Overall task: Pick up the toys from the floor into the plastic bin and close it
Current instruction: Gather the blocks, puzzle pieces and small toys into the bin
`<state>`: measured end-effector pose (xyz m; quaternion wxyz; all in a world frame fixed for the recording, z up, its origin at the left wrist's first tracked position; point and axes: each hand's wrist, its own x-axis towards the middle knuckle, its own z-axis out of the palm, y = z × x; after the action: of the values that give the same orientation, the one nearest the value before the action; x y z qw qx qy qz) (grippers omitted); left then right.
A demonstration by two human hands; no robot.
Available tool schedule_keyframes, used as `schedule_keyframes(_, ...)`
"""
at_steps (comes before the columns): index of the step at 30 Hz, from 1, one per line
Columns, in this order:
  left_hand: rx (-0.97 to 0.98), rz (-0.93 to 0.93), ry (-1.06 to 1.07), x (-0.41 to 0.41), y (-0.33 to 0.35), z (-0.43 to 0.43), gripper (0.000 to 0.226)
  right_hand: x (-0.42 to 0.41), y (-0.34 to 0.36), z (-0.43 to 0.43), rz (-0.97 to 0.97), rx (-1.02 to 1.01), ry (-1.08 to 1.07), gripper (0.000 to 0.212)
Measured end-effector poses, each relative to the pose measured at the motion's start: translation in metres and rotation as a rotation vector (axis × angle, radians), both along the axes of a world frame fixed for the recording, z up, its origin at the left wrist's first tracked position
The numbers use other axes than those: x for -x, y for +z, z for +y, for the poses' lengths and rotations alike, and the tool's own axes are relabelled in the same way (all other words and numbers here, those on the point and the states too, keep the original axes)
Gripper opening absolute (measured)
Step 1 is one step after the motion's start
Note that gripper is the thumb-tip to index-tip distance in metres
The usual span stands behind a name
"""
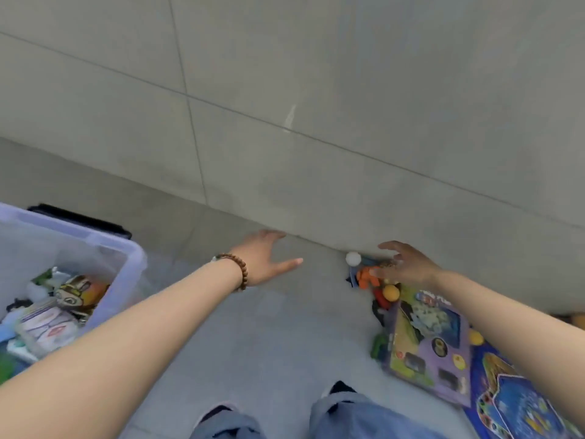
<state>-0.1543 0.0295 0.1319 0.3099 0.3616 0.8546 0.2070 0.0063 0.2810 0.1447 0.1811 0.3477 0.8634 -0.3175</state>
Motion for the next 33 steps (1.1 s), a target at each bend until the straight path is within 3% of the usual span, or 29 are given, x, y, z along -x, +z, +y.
schedule_keyframes(4, 0.058, -0.105, -0.108, -0.020, -0.055, 0.067, 0.077, -0.027, -0.048, 0.031, 0.081, 0.011, -0.187, 0.058)
schedule_keyframes(8, 0.052, -0.261, -0.079, -0.043, -0.103, 0.127, 0.082, -0.047, -0.094, 0.055, 0.229, 0.042, -0.438, 0.058)
schedule_keyframes(12, 0.006, -0.340, -0.047, -0.062, -0.143, 0.166, 0.092, -0.056, -0.133, 0.072, 0.284, 0.099, -0.521, 0.036)
schedule_keyframes(13, -0.012, -0.344, -0.049, -0.065, -0.152, 0.172, 0.097, -0.056, -0.142, 0.075, 0.282, 0.097, -0.533, 0.037)
schedule_keyframes(18, -0.039, -0.340, -0.032, -0.072, -0.180, 0.201, 0.124, -0.047, -0.164, 0.071, 0.272, 0.066, -0.540, 0.087)
schedule_keyframes(20, -0.056, -0.371, 0.042, -0.072, -0.187, 0.212, 0.131, -0.040, -0.162, 0.066, 0.250, 0.073, -0.534, 0.090)
schedule_keyframes(22, -0.036, -0.268, 0.030, -0.069, -0.192, 0.216, 0.125, -0.035, -0.165, 0.066, 0.255, 0.068, -0.539, 0.085)
schedule_keyframes(25, -0.040, -0.106, -0.036, -0.067, -0.193, 0.217, 0.108, -0.034, -0.173, 0.061, 0.280, 0.164, -0.593, 0.097)
schedule_keyframes(30, -0.052, -0.331, -0.030, -0.069, -0.193, 0.227, 0.083, -0.026, -0.184, 0.055, 0.372, 0.274, -0.708, 0.109)
schedule_keyframes(33, -0.105, -0.387, -0.045, -0.072, -0.192, 0.226, 0.087, -0.024, -0.188, 0.054, 0.387, 0.289, -0.720, 0.110)
